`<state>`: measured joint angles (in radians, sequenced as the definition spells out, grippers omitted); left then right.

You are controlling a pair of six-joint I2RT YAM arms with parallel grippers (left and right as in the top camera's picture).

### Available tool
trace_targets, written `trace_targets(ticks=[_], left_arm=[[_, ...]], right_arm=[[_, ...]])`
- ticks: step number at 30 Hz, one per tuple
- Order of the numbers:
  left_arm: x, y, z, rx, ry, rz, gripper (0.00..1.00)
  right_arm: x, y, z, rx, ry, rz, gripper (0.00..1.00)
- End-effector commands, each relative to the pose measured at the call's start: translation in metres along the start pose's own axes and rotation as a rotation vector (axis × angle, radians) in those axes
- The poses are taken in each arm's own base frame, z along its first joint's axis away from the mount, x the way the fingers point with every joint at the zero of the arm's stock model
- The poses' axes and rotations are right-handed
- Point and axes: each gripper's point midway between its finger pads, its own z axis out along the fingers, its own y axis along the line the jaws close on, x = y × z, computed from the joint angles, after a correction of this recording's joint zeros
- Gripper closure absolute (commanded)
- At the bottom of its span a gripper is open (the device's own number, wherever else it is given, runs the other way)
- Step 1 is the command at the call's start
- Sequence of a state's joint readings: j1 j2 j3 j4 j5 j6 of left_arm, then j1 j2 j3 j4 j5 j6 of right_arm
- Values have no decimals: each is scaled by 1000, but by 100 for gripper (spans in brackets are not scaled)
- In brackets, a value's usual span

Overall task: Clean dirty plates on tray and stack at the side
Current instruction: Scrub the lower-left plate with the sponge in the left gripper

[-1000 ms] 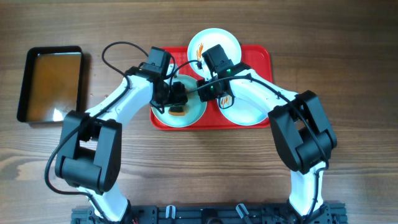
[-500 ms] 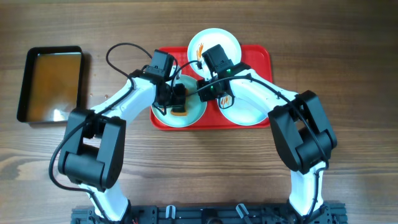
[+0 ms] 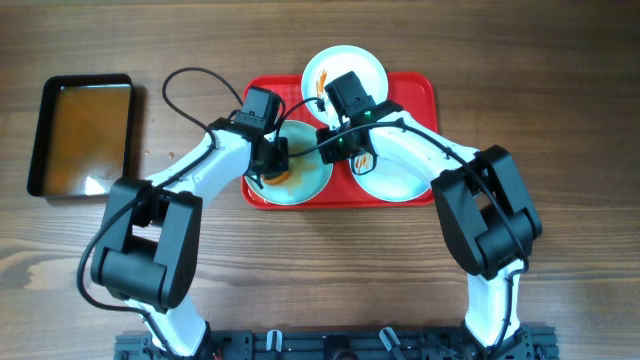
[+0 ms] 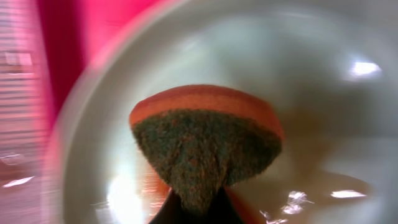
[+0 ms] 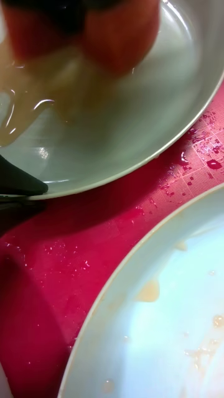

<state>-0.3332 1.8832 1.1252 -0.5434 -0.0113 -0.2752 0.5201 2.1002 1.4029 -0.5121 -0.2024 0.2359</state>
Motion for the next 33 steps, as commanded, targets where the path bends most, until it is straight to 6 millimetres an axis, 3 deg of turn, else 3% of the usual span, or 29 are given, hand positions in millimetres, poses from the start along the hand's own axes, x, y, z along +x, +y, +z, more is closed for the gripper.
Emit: trace_targets(ticks=[1, 5, 10, 12, 17, 25, 27, 33], left_arm=[[12, 66, 5, -352, 1, 14, 96], [4, 53, -25, -316, -20, 23, 96], [-14, -9, -61, 3, -110, 24, 96], [-13, -29, -57, 117, -88, -16, 96], [-4, -34, -22, 132, -8, -98, 96], [11, -23, 17, 66, 63, -101, 96], [11, 11, 21, -124, 35, -90, 96], [10, 71, 3, -475, -16, -47, 96]], right_arm=[[26, -6, 21, 13, 91, -14, 96], [25, -6, 21, 13, 89, -13, 96], [25, -6, 21, 13, 89, -13, 96], [25, -6, 21, 13, 88, -13, 96], [25, -6, 21, 13, 88, -13, 95], [25, -6, 21, 13, 88, -13, 96], [25, -6, 21, 13, 88, -13, 96], [25, -6, 21, 12, 88, -12, 96]])
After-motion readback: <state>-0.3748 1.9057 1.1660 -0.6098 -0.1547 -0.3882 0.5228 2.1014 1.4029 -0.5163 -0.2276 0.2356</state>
